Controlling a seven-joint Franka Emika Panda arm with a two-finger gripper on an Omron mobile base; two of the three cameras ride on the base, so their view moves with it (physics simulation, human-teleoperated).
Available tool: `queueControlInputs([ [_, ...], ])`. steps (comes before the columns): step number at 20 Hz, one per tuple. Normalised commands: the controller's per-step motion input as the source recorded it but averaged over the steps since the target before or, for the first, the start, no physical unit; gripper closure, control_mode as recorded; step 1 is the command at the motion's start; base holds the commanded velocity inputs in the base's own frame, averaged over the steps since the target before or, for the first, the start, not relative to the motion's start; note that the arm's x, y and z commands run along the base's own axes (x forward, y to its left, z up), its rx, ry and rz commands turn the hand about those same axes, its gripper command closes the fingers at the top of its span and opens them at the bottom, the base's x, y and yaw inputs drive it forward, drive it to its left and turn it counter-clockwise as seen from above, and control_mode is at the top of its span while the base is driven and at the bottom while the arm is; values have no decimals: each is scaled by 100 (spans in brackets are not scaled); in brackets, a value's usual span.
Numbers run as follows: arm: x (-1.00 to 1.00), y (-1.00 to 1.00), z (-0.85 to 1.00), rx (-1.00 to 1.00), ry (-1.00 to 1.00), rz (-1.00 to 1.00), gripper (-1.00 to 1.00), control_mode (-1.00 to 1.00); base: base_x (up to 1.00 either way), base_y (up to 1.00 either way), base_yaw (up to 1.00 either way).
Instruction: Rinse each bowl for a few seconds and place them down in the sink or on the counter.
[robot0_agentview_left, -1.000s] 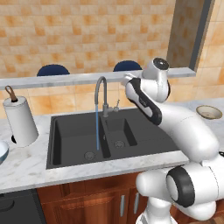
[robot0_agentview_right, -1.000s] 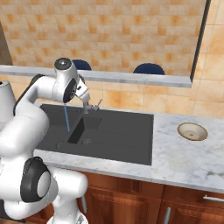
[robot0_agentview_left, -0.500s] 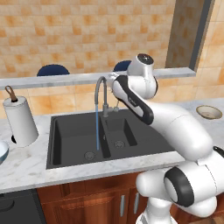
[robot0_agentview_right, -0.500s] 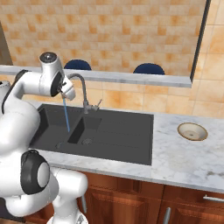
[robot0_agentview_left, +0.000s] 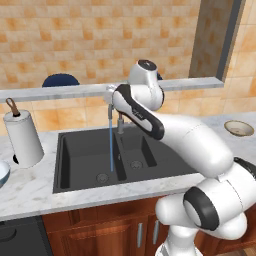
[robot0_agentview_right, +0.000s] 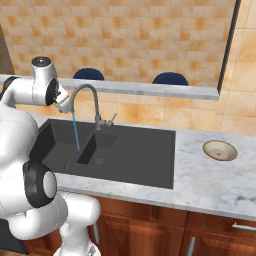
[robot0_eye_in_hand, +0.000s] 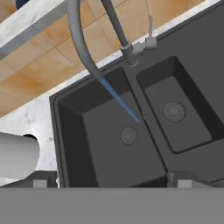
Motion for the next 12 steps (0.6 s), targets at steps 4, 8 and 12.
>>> queueControlInputs([
  [4, -3, 63, 0, -10, 5, 5, -100, -100, 0, 0, 0],
  [8, 0, 67, -9, -14, 5, 6, -100, -100, 0, 0, 0],
  [12, 0, 62, -14, -1, 11, 9, -100, -100, 0, 0, 0],
])
